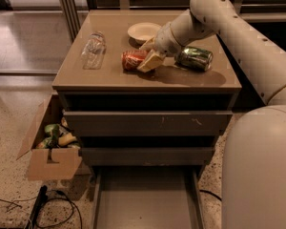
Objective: Pick coke can from bottom drawer and place on counter
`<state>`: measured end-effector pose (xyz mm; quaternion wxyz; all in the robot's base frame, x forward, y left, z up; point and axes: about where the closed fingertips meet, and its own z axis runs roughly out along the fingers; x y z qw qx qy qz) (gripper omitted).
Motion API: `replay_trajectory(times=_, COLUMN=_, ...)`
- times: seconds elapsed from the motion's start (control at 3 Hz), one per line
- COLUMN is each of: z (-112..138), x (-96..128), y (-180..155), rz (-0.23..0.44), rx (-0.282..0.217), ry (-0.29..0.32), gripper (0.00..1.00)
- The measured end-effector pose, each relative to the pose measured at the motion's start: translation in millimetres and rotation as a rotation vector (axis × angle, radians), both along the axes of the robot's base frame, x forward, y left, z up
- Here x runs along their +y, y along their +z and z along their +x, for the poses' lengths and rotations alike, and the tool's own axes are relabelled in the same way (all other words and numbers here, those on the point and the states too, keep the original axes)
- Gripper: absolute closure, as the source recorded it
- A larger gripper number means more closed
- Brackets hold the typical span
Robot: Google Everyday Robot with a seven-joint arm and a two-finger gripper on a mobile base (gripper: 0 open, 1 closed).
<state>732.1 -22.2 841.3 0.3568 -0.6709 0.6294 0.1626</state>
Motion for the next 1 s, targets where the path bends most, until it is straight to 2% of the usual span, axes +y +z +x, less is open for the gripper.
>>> replay_trajectory(times=0.33, z=0.0, x=0.0, y=0.0, rz=0.0, rx=0.0, ry=0.0, gripper=0.04)
replay_trajectory(times=1.0, z=0.0, x=0.1, y=-0.1, rz=0.0, rx=0.0, ry=0.0, gripper=0.0)
